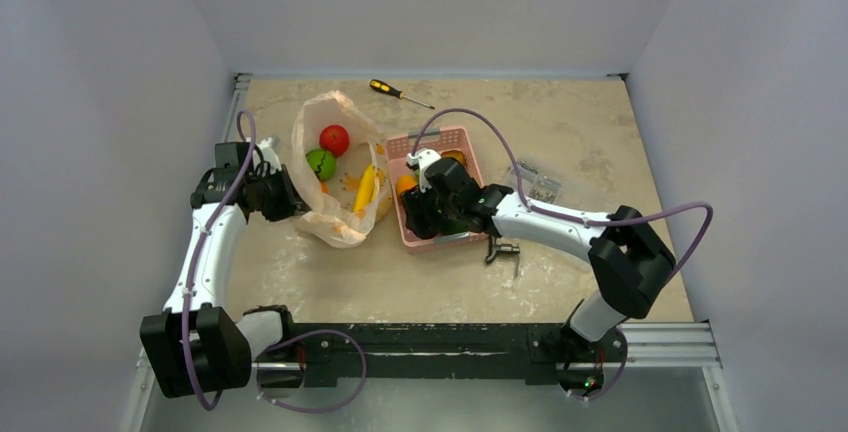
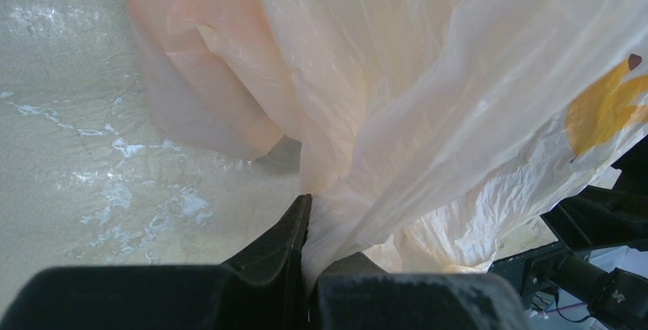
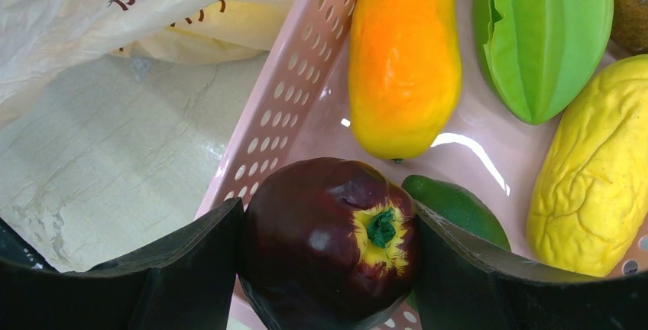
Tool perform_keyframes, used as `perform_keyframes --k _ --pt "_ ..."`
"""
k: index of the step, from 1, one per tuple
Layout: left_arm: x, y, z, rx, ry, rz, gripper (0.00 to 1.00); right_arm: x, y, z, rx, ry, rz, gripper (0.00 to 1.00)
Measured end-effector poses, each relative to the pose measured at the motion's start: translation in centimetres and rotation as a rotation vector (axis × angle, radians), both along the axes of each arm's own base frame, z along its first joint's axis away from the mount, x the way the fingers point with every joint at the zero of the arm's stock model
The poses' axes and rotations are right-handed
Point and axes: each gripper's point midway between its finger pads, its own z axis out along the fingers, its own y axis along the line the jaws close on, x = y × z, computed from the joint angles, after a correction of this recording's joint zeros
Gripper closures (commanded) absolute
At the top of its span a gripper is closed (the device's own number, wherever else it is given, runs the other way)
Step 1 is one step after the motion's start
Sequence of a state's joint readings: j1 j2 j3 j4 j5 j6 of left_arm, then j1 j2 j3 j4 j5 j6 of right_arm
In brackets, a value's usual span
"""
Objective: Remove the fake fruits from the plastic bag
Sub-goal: Place the fake fruit in the bin, then take out the fake fruit from the plastic bag.
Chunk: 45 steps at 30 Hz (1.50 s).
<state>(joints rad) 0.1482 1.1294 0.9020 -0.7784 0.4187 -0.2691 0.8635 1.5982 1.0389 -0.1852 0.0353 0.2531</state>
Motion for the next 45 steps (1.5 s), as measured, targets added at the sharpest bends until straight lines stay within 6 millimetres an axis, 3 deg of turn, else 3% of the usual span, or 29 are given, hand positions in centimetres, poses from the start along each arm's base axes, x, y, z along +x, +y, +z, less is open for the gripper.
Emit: perform_keyframes --k 5,9,13,15,19,22,25,27,29,35,41,45 --pt "0.0 0.0 0.0 0.000 0.000 0.000 1.00 0.1 -0.4 -0.1 -0.022 -0.004 -0.006 0.18" --pt "0.0 0.0 0.0 0.000 0.001 0.000 1.00 0.3 -0.7 0.6 -0.031 -0.023 -0.011 0.13" --pt "0.0 0.0 0.0 -0.001 0.001 -0.001 1.00 0.8 -0.2 3.0 0.000 -0.069 -0.009 0.14" --pt "0.0 0.0 0.0 0.000 0.001 0.000 1.00 0.9 0.4 4.5 0.023 -0.099 -0.003 0.17" --pt "0.0 0.0 0.0 0.000 0.000 0.000 1.00 0.1 3.0 8.1 0.096 -0.168 0.062 0.35" --pt "0.0 0.0 0.0 0.000 0.000 0.000 1.00 -1.3 5.7 10.6 0.166 -0.199 0.132 0.41" --pt "0.0 0.0 0.0 0.000 -0.001 0.000 1.00 -1.9 9.8 13.6 0.248 -0.233 0.197 0.49" --pt "0.0 0.0 0.0 0.000 -0.002 0.000 1.00 -2.1 11.7 14.4 0.277 -0.246 0.224 0.61" --pt "0.0 0.0 0.1 0.001 -0.003 0.000 1.00 -1.8 13.7 14.9 0.298 -0.253 0.239 0.65" --pt "0.0 0.1 0.3 0.005 -0.012 0.002 1.00 1.1 17.8 13.2 0.291 -0.263 0.212 0.62" --pt "-0.1 0.1 0.5 0.009 -0.023 0.003 1.00 4.7 20.4 9.0 0.238 -0.255 0.128 0.52" --pt "-0.1 0.1 0.6 0.010 -0.029 0.004 1.00 6.6 20.5 5.5 0.260 -0.156 0.029 0.42"
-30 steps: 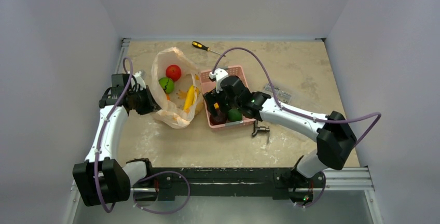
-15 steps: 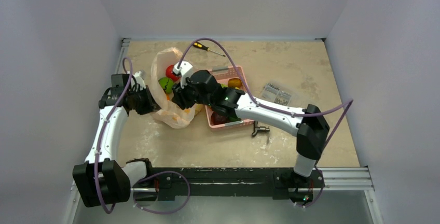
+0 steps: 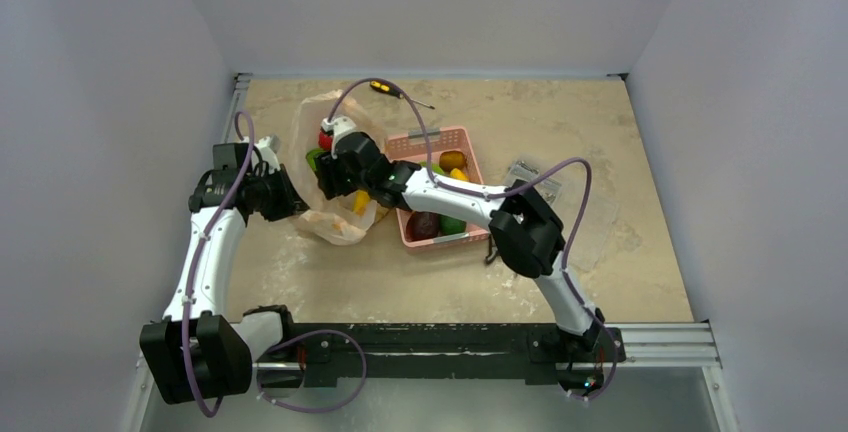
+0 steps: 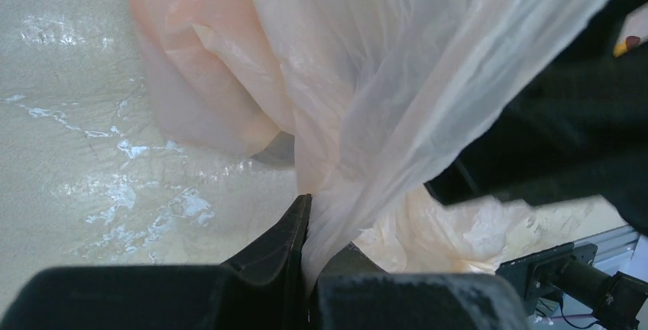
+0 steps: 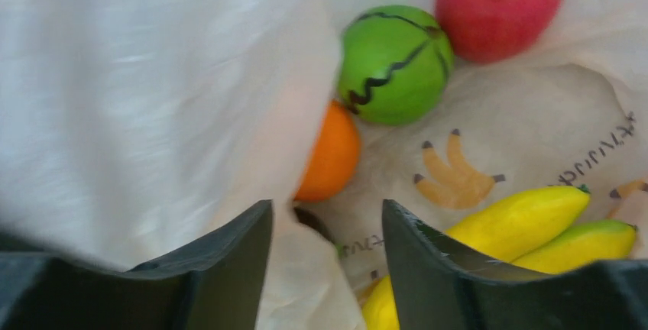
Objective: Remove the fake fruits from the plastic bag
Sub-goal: Take out the fake fruit from the plastic bag.
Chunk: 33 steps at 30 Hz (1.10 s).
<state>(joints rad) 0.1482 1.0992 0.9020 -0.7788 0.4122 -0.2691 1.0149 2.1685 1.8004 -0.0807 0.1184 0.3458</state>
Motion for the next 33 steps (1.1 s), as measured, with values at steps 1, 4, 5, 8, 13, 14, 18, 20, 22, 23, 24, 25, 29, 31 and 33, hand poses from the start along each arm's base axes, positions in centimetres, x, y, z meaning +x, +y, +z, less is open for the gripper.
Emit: perform_keyframes --k 1,4,5,8,13,14,18,20,22,23,24,25,29,31,33 --pt "0.0 0.0 0.0 0.000 0.000 0.000 1.00 0.6 -0.2 -0.6 0.008 0.021 -0.023 0.40" --pt "0.0 0.0 0.0 0.000 0.000 0.000 1.00 3.0 -1.0 -2.2 0.034 0.077 -0.101 0.36" --pt "0.0 0.0 0.0 0.000 0.000 0.000 1.00 3.8 -1.1 -2.6 0.045 0.088 -0.122 0.34" --pt "0.0 0.0 0.0 -0.001 -0.001 -0.001 1.00 5.8 -1.2 -2.8 0.076 0.104 -0.164 0.30" --pt "0.0 -0.1 0.0 -0.003 -0.001 -0.002 1.00 6.9 0.1 -2.2 0.126 0.102 -0.173 0.23" --pt "0.0 -0.1 0.0 -0.003 -0.001 -0.002 1.00 6.9 0.4 -2.1 0.134 0.100 -0.171 0.21" --pt "0.0 -0.1 0.0 -0.003 -0.002 -0.002 1.00 7.5 1.9 -1.6 0.165 0.079 -0.166 0.16" --pt "0.0 -0.1 0.0 -0.004 -0.002 -0.003 1.00 7.9 2.4 -1.7 0.172 0.072 -0.167 0.15" --pt "0.0 -0.1 0.1 -0.004 -0.002 -0.003 1.00 8.3 2.9 -2.1 0.174 0.064 -0.176 0.14" --pt "0.0 -0.1 0.1 -0.004 -0.003 -0.003 1.00 8.5 3.0 -2.4 0.171 0.063 -0.177 0.13" --pt "0.0 -0.1 0.1 -0.005 -0.003 -0.004 1.00 8.7 3.2 -2.9 0.168 0.063 -0.179 0.13" --pt "0.1 -0.1 0.1 -0.006 -0.004 -0.005 1.00 8.9 3.4 -3.2 0.167 0.063 -0.180 0.13" --pt "0.1 -0.2 0.1 -0.009 -0.005 -0.007 1.00 9.3 3.7 -5.1 0.148 0.070 -0.188 0.13" --pt "0.1 -0.2 0.1 -0.009 -0.005 -0.007 1.00 9.5 3.7 -6.0 0.136 0.071 -0.200 0.14" --pt "0.1 -0.2 0.1 -0.010 -0.005 -0.007 1.00 9.6 3.7 -6.9 0.127 0.077 -0.203 0.15"
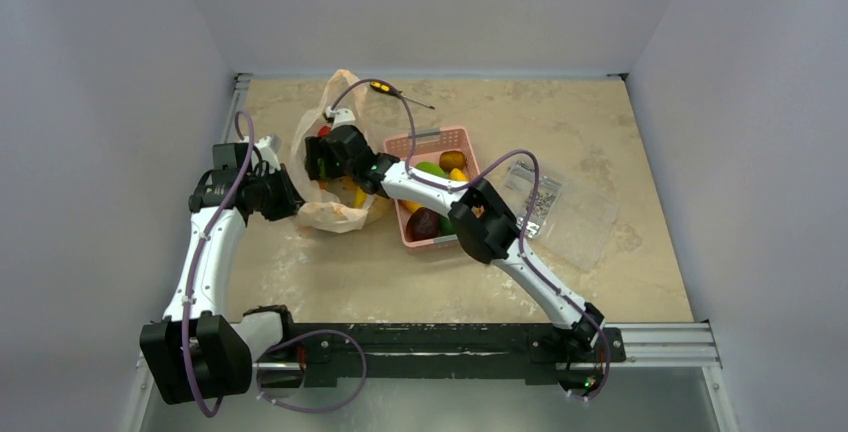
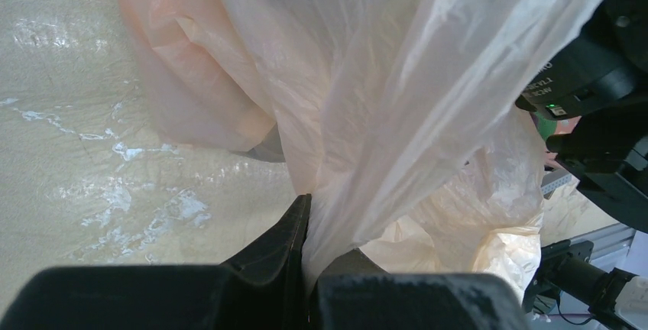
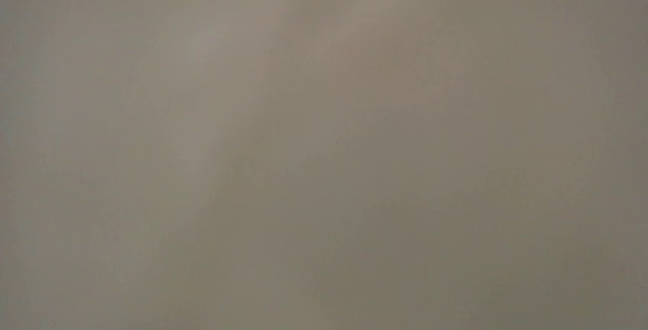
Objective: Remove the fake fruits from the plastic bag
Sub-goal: Take out the fake fruit from the plastic bag.
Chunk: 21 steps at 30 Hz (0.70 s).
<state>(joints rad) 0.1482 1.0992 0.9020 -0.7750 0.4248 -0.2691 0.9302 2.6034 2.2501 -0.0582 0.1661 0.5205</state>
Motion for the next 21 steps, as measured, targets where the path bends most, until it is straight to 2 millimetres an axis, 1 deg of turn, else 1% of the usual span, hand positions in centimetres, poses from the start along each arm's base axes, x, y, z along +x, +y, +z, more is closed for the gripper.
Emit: perform_keyframes --k 2,4,10,16,17,18,19,21 --pt "0.00 0.00 0.00 0.000 0.000 0.000 1.00 0.08 0.07 -0.52 -0.005 0.002 -0.001 0.16" --pt "0.00 -0.01 0.01 -0.001 0.000 0.000 1.00 0.16 0.19 -0.80 -0.004 0.003 -0.001 0.20" --pt "0.00 -0.03 0.01 -0.002 0.000 -0.001 1.00 0.25 0.33 -0.71 -0.001 -0.001 0.001 0.52" --pt "0.00 -0.02 0.01 -0.001 0.000 -0.001 1.00 0.23 0.35 -0.70 0.000 0.000 0.002 0.73" --pt "0.00 -0.02 0.01 -0.001 0.000 -0.001 1.00 0.20 0.38 -0.70 0.001 0.001 0.003 0.74" --pt "0.00 -0.02 0.01 -0.001 0.000 -0.001 1.00 0.19 0.39 -0.69 0.003 0.003 0.003 0.78" --pt "0.00 -0.02 0.01 -0.001 0.000 -0.001 1.00 0.18 0.40 -0.70 0.004 0.005 0.002 0.84" --pt "-0.01 -0.04 0.02 -0.002 0.000 -0.001 1.00 0.03 0.54 -0.67 0.018 0.018 0.002 0.91"
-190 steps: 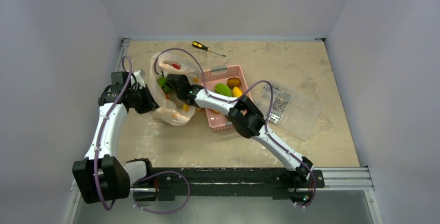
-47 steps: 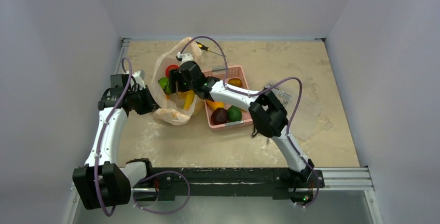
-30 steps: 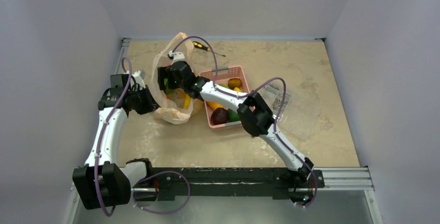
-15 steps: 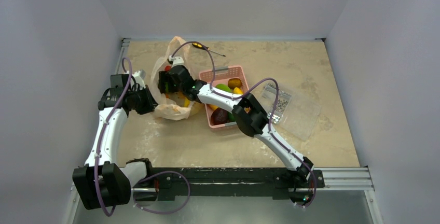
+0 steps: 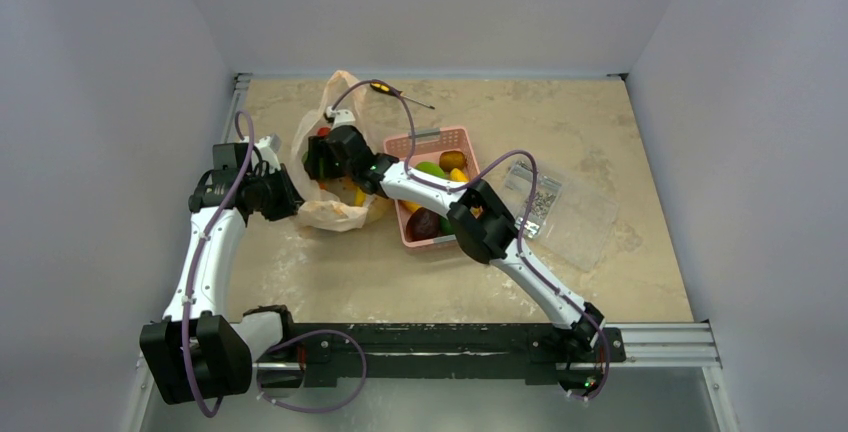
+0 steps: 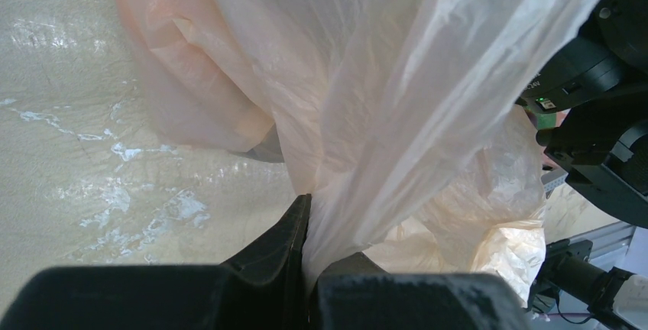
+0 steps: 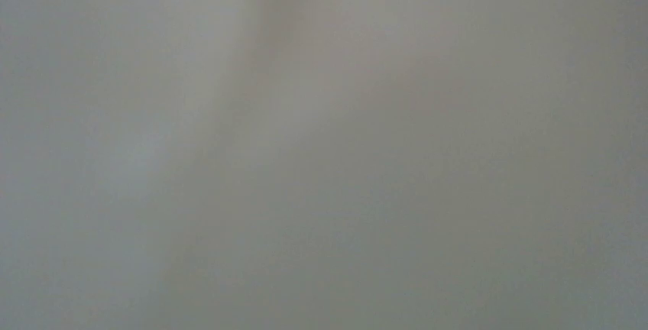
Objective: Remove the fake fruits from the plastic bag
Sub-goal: Take out the fake fruit from the plastic bag.
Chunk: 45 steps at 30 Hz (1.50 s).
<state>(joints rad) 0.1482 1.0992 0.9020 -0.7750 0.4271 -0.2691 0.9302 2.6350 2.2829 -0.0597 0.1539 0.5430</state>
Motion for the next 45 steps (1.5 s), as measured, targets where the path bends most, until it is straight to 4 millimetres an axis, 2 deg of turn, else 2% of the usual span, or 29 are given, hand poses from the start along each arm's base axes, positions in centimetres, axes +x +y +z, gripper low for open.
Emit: perform_keyframes --k 7,12,24,32,36,42,45 --pt "0.1 0.0 0.0 -0.001 0.000 0.000 1.00 -0.7 2.1 -0.1 0.081 0.055 0.024 0.97" --pt "0.1 -0.1 -0.3 0.004 0.008 -0.005 1.00 -1.6 2.2 -0.3 0.083 0.066 0.061 1.00" --pt "0.0 1.0 0.6 0.071 -0.041 0.035 1.00 -4.5 -2.8 -0.7 0.013 0.137 0.069 1.00" --pt "0.0 1.1 0.6 0.077 -0.042 0.039 1.00 -6.5 -5.3 -0.1 -0.077 0.122 0.083 1.00" --pt "0.0 0.9 0.5 0.067 -0.034 0.032 1.00 -7.3 -5.6 2.9 -0.066 0.090 0.109 1.00" --pt "0.0 0.6 0.3 0.050 -0.024 0.021 1.00 -8.9 -4.5 10.2 0.043 0.020 0.178 1.00" --pt "0.0 0.5 0.3 0.044 -0.025 0.016 1.00 -10.1 -4.1 12.7 0.087 0.003 0.215 1.00"
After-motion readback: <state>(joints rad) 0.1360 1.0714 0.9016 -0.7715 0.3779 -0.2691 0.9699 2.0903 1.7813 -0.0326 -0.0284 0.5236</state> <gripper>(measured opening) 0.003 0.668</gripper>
